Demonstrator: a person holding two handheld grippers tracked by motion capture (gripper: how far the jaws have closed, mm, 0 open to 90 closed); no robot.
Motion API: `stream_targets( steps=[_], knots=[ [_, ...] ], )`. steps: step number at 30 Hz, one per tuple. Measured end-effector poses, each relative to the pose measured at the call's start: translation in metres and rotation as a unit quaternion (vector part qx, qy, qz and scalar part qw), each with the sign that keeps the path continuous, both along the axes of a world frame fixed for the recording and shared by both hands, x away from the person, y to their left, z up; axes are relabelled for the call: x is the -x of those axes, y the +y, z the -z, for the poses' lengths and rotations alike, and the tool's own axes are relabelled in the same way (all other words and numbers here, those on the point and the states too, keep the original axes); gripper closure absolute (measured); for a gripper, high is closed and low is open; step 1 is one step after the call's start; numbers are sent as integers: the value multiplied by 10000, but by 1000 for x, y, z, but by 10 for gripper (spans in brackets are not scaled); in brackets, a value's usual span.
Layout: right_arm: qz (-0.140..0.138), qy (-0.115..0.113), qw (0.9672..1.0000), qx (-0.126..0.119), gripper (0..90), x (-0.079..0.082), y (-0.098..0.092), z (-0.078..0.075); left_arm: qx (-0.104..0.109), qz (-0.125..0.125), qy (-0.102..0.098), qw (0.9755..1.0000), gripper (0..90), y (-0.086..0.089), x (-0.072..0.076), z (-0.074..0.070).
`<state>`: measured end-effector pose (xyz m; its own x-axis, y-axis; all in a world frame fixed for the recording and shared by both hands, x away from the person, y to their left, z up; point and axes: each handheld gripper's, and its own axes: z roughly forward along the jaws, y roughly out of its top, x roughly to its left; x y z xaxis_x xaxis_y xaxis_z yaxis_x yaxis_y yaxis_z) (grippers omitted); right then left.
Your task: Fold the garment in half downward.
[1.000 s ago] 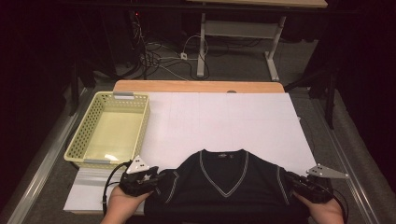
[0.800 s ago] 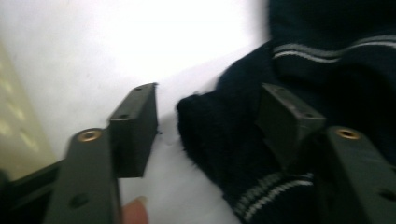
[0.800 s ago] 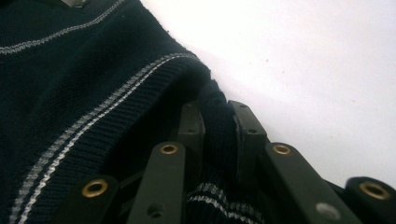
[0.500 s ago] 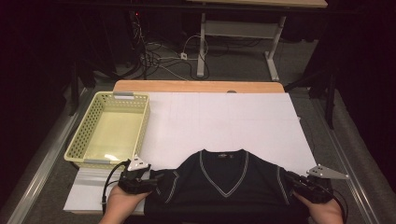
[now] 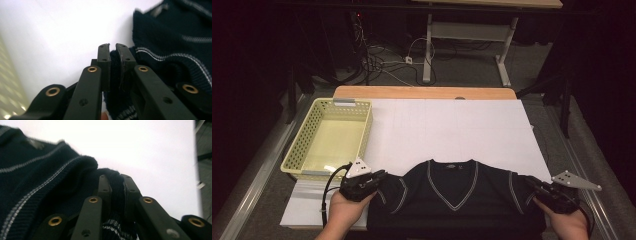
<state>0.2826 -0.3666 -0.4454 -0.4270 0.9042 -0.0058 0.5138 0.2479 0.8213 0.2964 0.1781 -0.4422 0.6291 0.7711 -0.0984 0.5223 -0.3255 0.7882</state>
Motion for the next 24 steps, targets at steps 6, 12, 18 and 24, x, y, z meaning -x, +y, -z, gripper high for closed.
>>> stream_targets(
  steps=[6,12,18,24],
  knots=[
    [109,-299,9994,138,815,-13,-4,-35,-111,-116,-264,9995,813,-15,-22,-31],
    [308,-545,9980,119,814,-44,-14,-60,-216,-419,-302,9984,811,-31,-61,-48],
    [392,-503,9979,60,812,-87,-22,-54,-424,-694,-127,9966,809,-44,-100,-44],
    [504,70,9987,25,730,-118,-21,-3,-754,-681,501,9936,770,-57,-128,-10]
  ],
)
